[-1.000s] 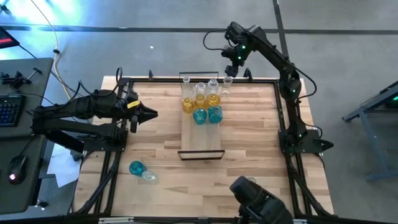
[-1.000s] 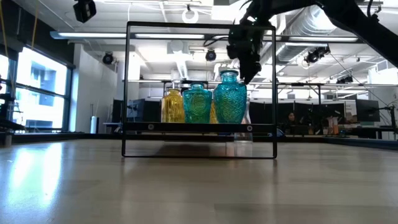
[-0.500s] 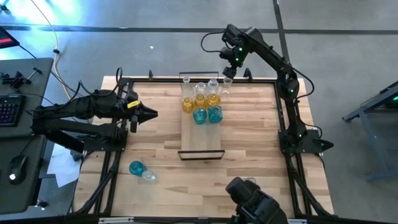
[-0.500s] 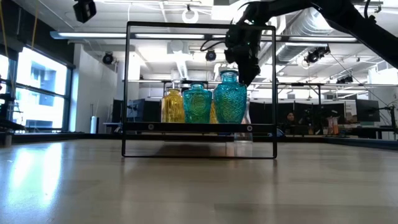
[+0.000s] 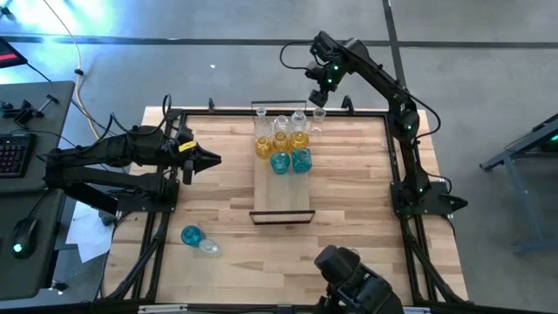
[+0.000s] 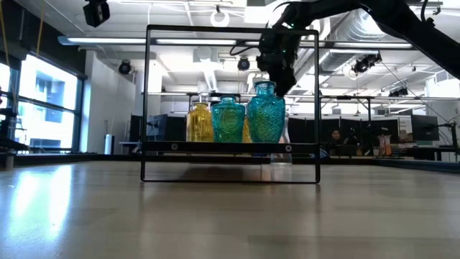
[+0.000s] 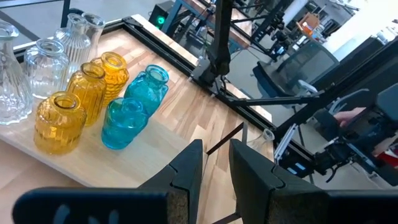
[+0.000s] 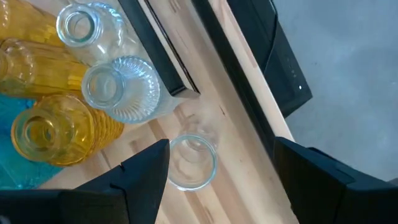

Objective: Sort vases onto shelf
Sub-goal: Put the top transparent flower vase on the shelf

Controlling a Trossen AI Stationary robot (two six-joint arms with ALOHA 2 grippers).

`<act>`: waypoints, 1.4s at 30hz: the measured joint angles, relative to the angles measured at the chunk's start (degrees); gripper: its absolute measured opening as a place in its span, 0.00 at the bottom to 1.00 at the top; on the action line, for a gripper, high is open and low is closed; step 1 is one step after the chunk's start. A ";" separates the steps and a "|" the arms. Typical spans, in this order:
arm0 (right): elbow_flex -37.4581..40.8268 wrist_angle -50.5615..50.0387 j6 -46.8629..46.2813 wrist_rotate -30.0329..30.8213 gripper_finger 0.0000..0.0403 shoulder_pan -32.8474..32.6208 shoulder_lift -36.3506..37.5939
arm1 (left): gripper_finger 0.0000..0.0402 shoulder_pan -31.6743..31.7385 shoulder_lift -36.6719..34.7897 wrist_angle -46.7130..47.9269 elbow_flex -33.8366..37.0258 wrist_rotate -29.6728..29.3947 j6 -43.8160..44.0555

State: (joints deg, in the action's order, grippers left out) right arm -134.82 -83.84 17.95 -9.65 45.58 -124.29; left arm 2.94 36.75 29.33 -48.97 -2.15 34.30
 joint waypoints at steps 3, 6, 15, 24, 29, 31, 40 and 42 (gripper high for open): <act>0.00 0.22 -1.17 -0.02 0.67 0.02 0.00 | 0.18 0.00 0.00 0.01 0.00 -0.01 0.00; 0.00 0.24 -3.77 -0.65 0.67 0.00 0.00 | 0.18 0.00 0.00 0.01 0.00 -0.01 0.02; 0.00 1.30 -9.72 -1.51 0.67 0.55 0.00 | 0.18 0.01 0.00 -0.01 0.00 -0.01 0.11; 0.00 1.99 -10.61 -0.18 0.67 -0.21 0.02 | 0.18 0.02 0.00 0.01 0.00 -0.03 0.17; 0.00 0.39 -11.56 0.80 0.67 -0.67 0.02 | 0.18 0.02 0.00 0.00 0.00 -0.03 0.69; 0.00 -1.09 -11.32 0.89 0.67 -0.92 0.04 | 0.18 0.02 0.00 0.00 0.00 -0.03 1.08; 0.00 -4.94 -8.83 3.61 0.67 -2.55 0.07 | 0.18 0.02 0.00 -0.01 0.00 -0.03 1.07; 0.03 -5.17 -8.72 3.54 0.67 -2.92 0.07 | 0.18 0.01 0.00 -0.01 0.00 -0.03 1.07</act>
State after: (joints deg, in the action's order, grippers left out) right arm -134.80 -89.01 9.24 -6.11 42.66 -124.22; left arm 2.95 36.75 29.32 -48.97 -2.17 35.38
